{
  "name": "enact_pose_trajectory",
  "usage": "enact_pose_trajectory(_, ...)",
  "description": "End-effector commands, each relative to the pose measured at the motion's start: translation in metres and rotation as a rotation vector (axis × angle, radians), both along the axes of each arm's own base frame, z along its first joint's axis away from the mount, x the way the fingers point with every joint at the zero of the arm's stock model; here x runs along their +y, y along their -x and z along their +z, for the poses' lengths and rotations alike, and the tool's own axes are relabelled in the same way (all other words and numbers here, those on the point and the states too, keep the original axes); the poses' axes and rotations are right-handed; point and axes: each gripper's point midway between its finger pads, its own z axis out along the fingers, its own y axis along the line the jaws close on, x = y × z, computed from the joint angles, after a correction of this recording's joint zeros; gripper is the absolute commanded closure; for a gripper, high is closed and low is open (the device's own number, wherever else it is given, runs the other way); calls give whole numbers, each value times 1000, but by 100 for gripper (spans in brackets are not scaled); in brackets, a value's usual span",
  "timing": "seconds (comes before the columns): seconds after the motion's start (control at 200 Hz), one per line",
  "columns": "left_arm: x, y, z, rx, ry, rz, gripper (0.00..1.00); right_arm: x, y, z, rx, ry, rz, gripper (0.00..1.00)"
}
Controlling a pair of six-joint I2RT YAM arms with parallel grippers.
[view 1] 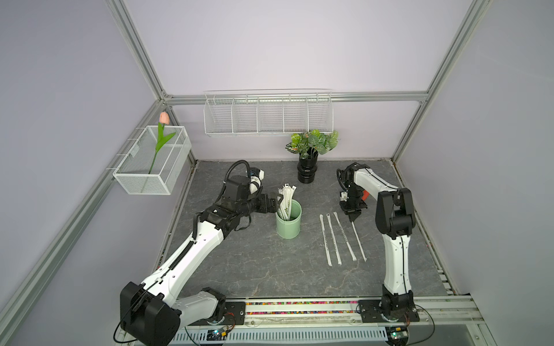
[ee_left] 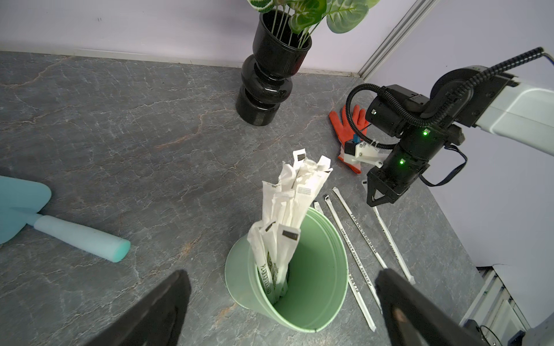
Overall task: Take the straws out of the storage container
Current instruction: Place the straw at the center of the board.
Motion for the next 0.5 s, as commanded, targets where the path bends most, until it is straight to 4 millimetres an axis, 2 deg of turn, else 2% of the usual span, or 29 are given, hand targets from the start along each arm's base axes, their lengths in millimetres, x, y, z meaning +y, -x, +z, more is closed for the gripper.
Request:
enact_pose_trajectory(0.0, -5, -1, 3, -6, 8, -16, 0, 5, -5, -3, 9, -28, 1, 92)
enact_pose_trajectory(0.27, -5, -2, 3, -5, 7, -14, 0, 8, -11, -12, 23, -32, -4, 91)
enact_pose_trajectory(0.495, -5, -1, 2, -2, 5, -15, 0, 8, -7, -20, 40, -29, -10, 89)
